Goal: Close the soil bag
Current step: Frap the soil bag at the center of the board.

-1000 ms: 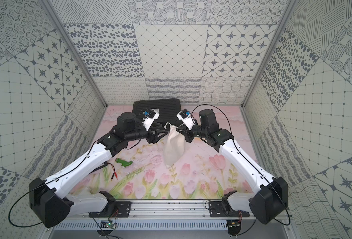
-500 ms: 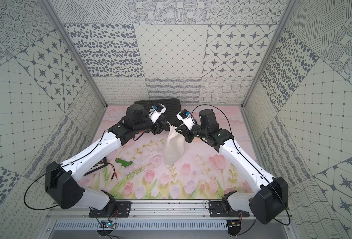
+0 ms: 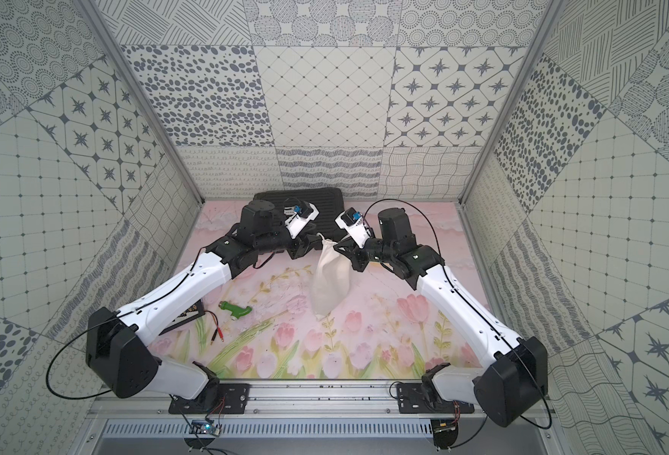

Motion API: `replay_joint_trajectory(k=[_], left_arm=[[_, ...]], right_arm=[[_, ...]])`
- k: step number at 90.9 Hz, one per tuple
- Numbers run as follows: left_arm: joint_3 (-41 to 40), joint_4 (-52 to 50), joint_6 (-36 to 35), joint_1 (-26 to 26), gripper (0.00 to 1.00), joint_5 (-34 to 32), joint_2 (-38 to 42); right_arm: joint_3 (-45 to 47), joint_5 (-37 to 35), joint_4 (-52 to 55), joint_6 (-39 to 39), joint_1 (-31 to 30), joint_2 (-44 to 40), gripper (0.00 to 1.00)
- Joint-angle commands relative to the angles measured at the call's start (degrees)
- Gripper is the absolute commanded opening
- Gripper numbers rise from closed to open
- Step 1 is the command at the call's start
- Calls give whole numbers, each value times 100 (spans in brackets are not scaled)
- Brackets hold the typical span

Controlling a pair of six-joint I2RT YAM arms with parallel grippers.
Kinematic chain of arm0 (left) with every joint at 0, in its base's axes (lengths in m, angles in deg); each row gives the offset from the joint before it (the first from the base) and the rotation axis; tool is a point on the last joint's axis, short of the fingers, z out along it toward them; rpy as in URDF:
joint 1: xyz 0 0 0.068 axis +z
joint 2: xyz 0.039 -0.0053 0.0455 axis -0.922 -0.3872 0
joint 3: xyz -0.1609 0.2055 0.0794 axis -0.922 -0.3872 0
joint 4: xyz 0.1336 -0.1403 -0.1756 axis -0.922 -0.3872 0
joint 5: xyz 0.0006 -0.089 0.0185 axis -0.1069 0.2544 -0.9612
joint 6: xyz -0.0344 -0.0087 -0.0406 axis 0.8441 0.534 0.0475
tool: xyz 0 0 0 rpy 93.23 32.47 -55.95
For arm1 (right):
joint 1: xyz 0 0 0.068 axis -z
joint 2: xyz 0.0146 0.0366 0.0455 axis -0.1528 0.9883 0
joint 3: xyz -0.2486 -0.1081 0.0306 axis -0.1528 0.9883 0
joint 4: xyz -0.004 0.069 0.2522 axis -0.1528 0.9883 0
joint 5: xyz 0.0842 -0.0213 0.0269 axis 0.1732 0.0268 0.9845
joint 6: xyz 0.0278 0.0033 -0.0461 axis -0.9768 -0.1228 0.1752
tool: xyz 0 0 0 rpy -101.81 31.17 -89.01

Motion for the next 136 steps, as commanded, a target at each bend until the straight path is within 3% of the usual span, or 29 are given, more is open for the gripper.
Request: replay_joint_trajectory(k=[1,26,52,61,74,79,85,94,110,120,136], left_arm=[[-127,245,-558,-8,60,289,176],[-323,644,-1335,-8,64,789,267],[-96,648,-1615,-8,51,1092,95],[-32,596,-1640,-8,44,1168,89],[-38,485,-1661,-13,12,1118,163],[-99,488,-1633,-15,0,1013,255],[-197,525,-1565,-16,0,821,386],[-272,507,-1319,-17,0,623,610],[-230,305,-1039,-97,0,397,893],[-56,68,-942,-137,0,222,931],[66,-89,-766,-196,0,53,957]], right_arm=[[-72,89,-162,-22,-16,-46,1],[-68,232,-129,-28,-23,-79,2],[-68,268,-91,-18,-51,-74,3],[-58,265,-81,-9,-49,-67,3],[-44,172,-52,19,-45,-93,5],[-29,72,-56,26,-45,-119,10],[-21,-74,-61,17,-76,-163,20],[-80,-398,-65,114,-237,-192,49],[-504,-889,-103,341,-678,-33,77],[-771,-842,-224,386,-853,196,80],[-838,-1029,-754,224,-1123,490,78]])
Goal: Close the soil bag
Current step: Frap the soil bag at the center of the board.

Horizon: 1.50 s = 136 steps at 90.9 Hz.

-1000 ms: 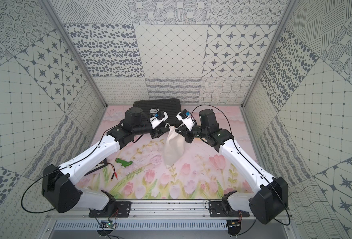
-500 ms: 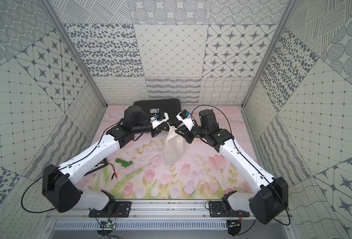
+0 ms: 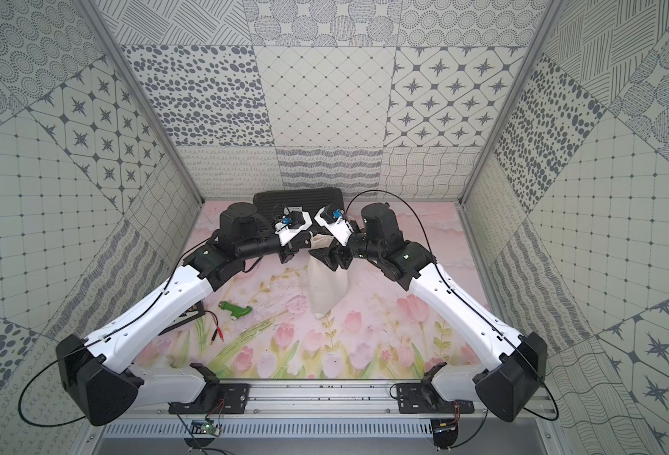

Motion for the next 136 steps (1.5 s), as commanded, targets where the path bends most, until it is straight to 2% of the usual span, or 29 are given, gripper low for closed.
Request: replay_joint_trajectory(k=[1,25,39,60,68,78,90,103,122,136], left_arm=[[173,-86,382,-63,0,-264,99],[169,-107,730,-138,0,-343,244],[167,23,1199,-136,0,-477,390],[-134,332,2045,-29,0,-957,620],[-307,529,2454,135,0,-943,754],[-472,785,3087,463,0,-596,908],[-483,744,3129,541,0,-339,943],[-460,665,3060,536,0,198,809],[-326,416,3014,540,0,269,737],[-206,273,3000,534,0,327,735]], right_arm=[[-52,-263,-576,-70,-142,262,78],[-125,-498,-1101,-136,-217,690,50],[31,-684,-1137,-74,-187,852,28],[848,-875,-1546,-546,313,568,22],[1067,-1108,-1571,-591,480,480,22],[1306,-1543,-1559,-573,638,436,21],[1389,-1276,-1551,-624,696,249,20],[1156,-663,-1578,-433,365,64,34],[1006,-20,-1988,-343,109,-135,57],[721,50,-2129,-158,-132,123,60]])
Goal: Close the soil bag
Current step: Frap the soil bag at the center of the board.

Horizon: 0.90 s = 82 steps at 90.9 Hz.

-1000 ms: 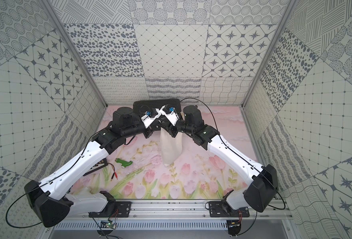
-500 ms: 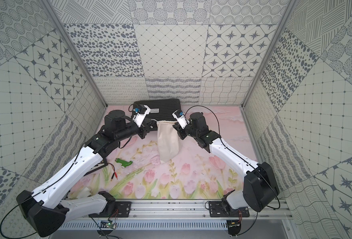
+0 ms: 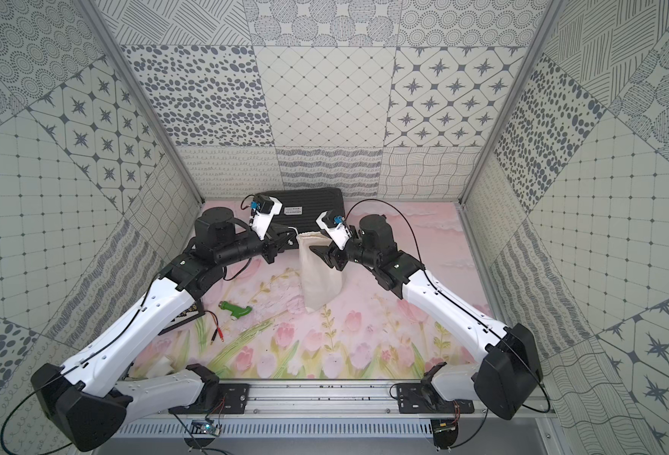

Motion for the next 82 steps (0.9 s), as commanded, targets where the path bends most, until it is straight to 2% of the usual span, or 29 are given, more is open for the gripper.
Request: replay_joint_trajectory(k=[1,16,30,35,43,50,63,71,82], left_arm=[[192,404,170,13,0,448,1],[325,197,153,12,0,510,28],[378,95,135,-1,0,516,27],[378,95,140,-8,0,520,27],[378,66,141,-6,0,466,43],[366,1,164,-10,0,245,84],[220,-141,260,34,0,-594,302],[6,-47,477,160,0,-994,529],[-284,49,848,502,0,-1193,798]], right_arm=[[-365,227,-414,212,-163,169,59],[-712,100,-495,397,-333,585,57],[-987,41,-476,521,-474,827,51],[-1024,-15,-476,554,-500,887,46],[-1009,-308,-456,581,-496,959,30],[-925,-643,-397,631,-449,950,20],[-619,-1246,-196,546,-238,852,12],[-344,-1560,-142,480,-95,726,11],[133,-2008,-107,414,137,511,10]])
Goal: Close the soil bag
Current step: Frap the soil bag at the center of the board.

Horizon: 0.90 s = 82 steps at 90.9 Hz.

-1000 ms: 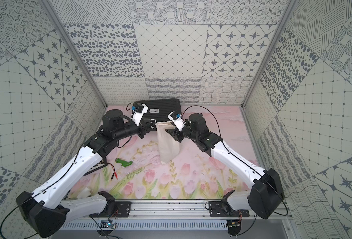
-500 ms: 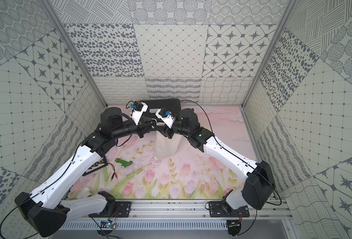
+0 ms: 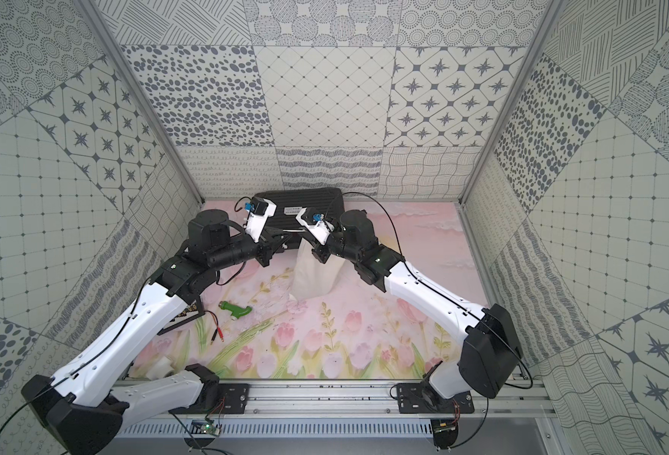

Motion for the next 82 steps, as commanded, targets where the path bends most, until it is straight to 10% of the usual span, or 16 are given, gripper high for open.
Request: replay_joint_trajectory(k=[1,39,82], left_arm=[[-230,598,608,429,0,-864,457],[-273,645,1403,1293,0,-198,569],[20,539,1338,1279,0,1496,147]], right_arm=[[538,-1288,483,-151,511,-178,10],[1438,-2499,553,347,759,-190,22],[2,281,701,290,46,-270,67]])
